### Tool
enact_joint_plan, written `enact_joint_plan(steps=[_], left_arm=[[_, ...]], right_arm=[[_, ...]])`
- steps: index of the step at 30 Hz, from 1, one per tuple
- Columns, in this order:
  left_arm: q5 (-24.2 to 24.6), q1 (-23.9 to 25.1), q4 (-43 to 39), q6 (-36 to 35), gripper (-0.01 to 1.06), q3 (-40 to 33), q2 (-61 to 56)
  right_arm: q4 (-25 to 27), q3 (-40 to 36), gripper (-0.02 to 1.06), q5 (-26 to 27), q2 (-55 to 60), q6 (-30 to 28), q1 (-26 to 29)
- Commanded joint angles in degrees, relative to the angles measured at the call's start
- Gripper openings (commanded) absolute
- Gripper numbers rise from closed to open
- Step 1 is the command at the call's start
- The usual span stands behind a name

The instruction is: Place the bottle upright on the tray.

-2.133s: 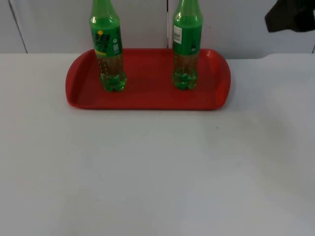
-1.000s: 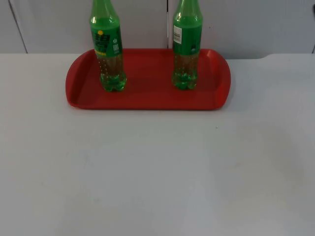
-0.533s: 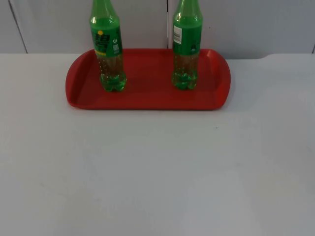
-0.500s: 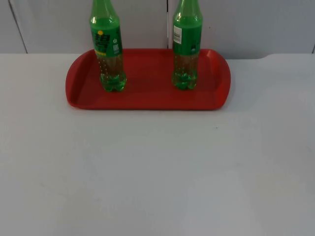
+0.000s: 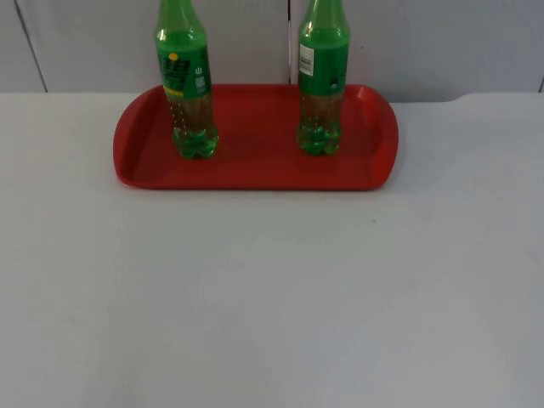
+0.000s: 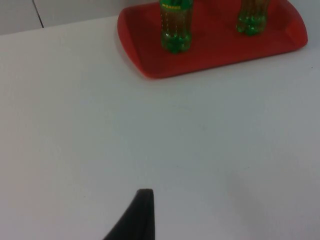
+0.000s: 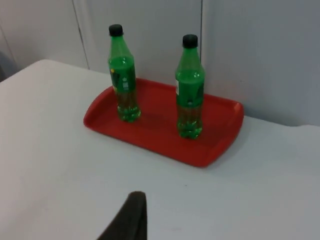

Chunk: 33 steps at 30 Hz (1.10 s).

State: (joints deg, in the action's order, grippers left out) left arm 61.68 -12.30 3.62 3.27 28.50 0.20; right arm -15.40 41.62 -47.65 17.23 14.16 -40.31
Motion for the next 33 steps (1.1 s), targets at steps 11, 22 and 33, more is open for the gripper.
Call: enact_joint_plan(steps=[11, 22, 33], left_arm=[[-0.09, -0.25, -0.18, -0.1, 1.05, -0.19, -0.2], [-0.09, -0.25, -0.18, -0.1, 1.05, -0.19, -0.2], [-0.09, -0.25, -0.14, -0.1, 1.05, -0.19, -0.2]], right_arm=[[10.2, -0.14, 1.05, -8.09, -12.43, -12.06, -0.3], [11.48, -1.55, 1.05, -13.9, -17.23, -14.16, -0.42], [14.45, -11.19, 1.05, -12.75, -17.23, -14.16, -0.42]])
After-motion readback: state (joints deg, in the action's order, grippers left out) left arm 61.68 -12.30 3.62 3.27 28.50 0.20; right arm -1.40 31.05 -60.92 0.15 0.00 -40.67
